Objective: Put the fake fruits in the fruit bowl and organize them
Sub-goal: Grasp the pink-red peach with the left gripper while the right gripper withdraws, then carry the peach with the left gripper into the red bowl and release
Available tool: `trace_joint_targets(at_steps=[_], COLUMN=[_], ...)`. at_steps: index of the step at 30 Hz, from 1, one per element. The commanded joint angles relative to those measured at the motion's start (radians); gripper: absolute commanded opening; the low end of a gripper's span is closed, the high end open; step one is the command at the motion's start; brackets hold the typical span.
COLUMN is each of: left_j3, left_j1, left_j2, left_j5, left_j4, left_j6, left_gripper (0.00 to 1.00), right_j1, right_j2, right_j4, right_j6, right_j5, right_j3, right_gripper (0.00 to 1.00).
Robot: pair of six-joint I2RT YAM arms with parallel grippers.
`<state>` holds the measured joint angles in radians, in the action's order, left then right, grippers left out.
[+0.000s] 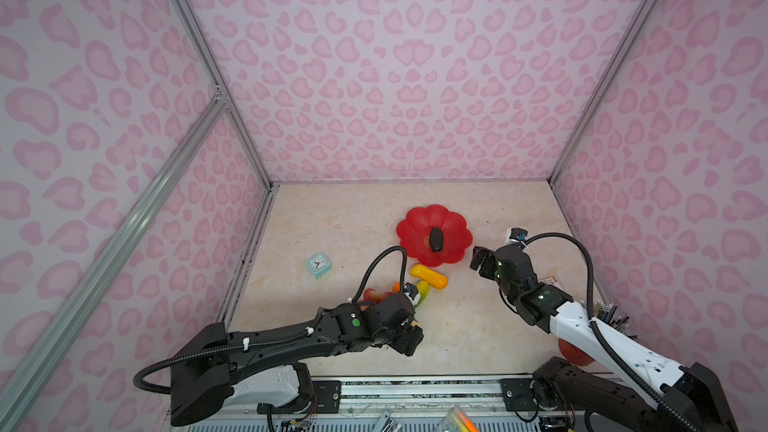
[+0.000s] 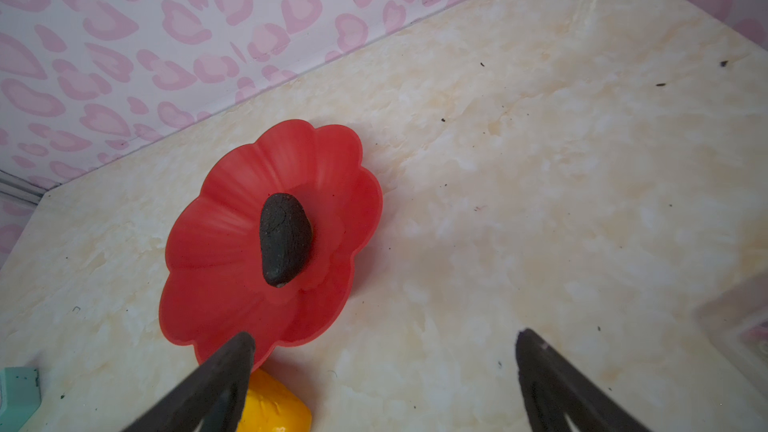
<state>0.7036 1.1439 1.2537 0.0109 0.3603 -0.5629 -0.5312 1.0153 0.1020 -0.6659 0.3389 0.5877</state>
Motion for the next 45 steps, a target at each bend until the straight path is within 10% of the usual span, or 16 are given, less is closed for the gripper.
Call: trace_joint_targets(at_steps=[1,16,28,34,45], left_j3=[0.021,0.127,0.204,0.345,0.813], left_j1=[0.004,0.004,-0.009,-0.180,-0.422], left_j2=[0.057,0.313,0.281,0.251,0.665], left_j5=[-0.034,0.001,0.103,0.069,-0.013], left_j4=[-0.030,-0.019,-0.009,-0.023,0.004], left_j6=[0.015,0.015,0.103,0.215,0.356], left_gripper=[0.78,0.73,0.45,0.45,0.45], right_j1=[0.000,0.015,0.044,0.051,0.053], right_j2=[-0.030,-0.139,-0.210,-0.193,-0.122], right_j4=[-0.009,0.017,0.032,0.021,0.040], right_j6=[-0.021,-0.030,-0.037,-0.033,-0.014], right_j5=[0.043,0.065,0.051,0.046,-0.037], right_j3=[-0.032,-0.094,-0.146,-0.149,-0.106], right_gripper=[0.98,0.98,0.98,0.97,0.97])
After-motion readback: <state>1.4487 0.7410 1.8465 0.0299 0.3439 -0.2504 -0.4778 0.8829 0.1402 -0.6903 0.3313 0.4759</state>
